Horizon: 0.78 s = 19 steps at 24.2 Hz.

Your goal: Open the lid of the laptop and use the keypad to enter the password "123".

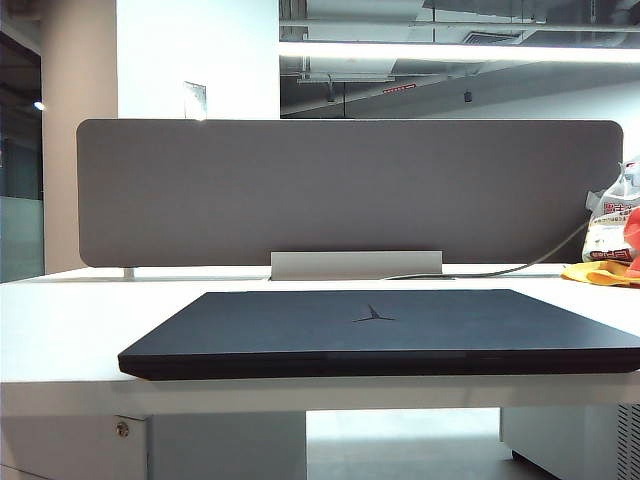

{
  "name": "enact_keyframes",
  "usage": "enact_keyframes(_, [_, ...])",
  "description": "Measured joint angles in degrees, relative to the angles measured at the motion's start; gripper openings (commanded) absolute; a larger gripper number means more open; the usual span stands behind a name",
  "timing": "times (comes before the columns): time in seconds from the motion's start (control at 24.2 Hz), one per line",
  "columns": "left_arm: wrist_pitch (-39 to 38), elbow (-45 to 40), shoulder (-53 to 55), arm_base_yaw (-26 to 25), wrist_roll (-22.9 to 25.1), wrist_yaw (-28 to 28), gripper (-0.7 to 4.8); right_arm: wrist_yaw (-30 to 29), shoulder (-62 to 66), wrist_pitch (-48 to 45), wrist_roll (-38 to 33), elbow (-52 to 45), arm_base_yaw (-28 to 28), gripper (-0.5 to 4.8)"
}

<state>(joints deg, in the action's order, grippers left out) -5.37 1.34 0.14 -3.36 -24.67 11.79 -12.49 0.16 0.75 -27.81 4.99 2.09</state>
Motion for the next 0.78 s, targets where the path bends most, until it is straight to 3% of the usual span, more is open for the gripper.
enact_keyframes(0.29, [-3.2, 6.6, 0.0, 3.3, -3.0, 1.9, -0.03, -0.3, 6.1, 4.1, -0.3, 6.4, 0.0, -0.01])
enact_keyframes(0.5, [-7.5, 12.4, 2.8, 10.8, -3.3, 2.1, -0.03, -4.3, 17.1, 5.6, -0.5, 10.9, 0.4, -0.01])
enact_keyframes(0.7, [-12.1, 17.7, 10.2, 17.2, -3.3, 2.1, -0.03, -5.0, 31.1, 9.8, -0.5, 18.9, 5.2, 0.0])
enact_keyframes(0.78, [-13.8, 20.0, 14.3, 20.2, -3.3, 2.1, -0.03, -5.2, 37.0, 10.8, -0.6, 21.2, 8.1, 0.29])
